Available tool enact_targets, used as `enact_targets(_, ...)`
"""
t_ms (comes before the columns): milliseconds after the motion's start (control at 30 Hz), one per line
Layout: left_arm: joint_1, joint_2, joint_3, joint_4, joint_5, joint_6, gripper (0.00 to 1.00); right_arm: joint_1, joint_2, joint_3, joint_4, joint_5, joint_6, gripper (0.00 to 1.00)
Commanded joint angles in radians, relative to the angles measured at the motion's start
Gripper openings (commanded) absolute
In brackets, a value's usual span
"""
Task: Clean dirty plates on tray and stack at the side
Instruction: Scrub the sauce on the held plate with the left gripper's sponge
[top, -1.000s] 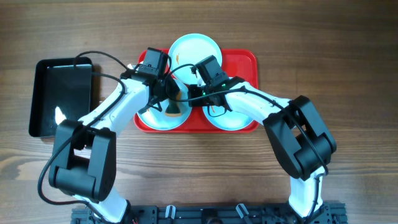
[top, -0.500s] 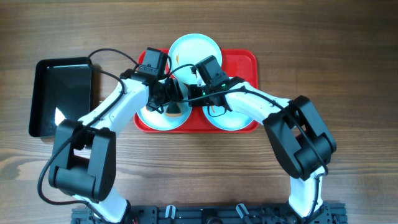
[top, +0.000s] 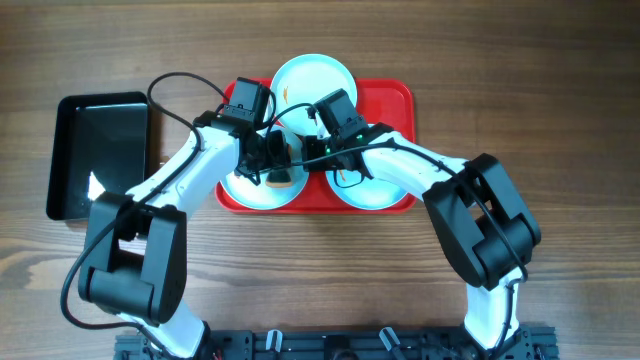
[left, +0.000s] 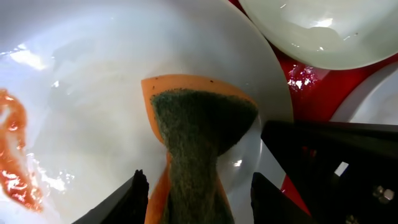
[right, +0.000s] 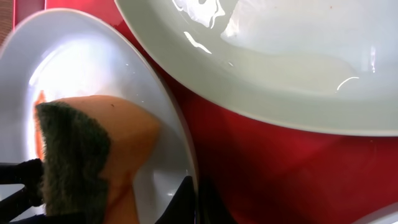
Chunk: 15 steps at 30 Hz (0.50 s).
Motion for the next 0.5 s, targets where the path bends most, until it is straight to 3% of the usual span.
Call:
enact_targets(0, -0.016, 0.013, -0.012, 0.009, -0.021, 0.027, 0.52, 0.0, 0.027, 0.026, 0.001, 0.006, 0.005, 0.04)
enact_targets(167, -0.056, 0.026, -0.012, 0.033, -0.07, 0.048, 0.53, 0.0, 0.027, 0.026, -0.002, 0.006, 0.011, 0.04)
enact_targets(200, -0.061, 0.026, -0.012, 0.034, -0.093, 0.045, 0.48, 0.0, 0.027, 0.026, -0.003, 0.006, 0.011, 0.04)
enact_targets(467, -0.061, 0.026, -0.012, 0.034, -0.124, 0.045, 0.33, 0.0, 0.027, 0.026, -0.002, 0.006, 0.011, 0.04)
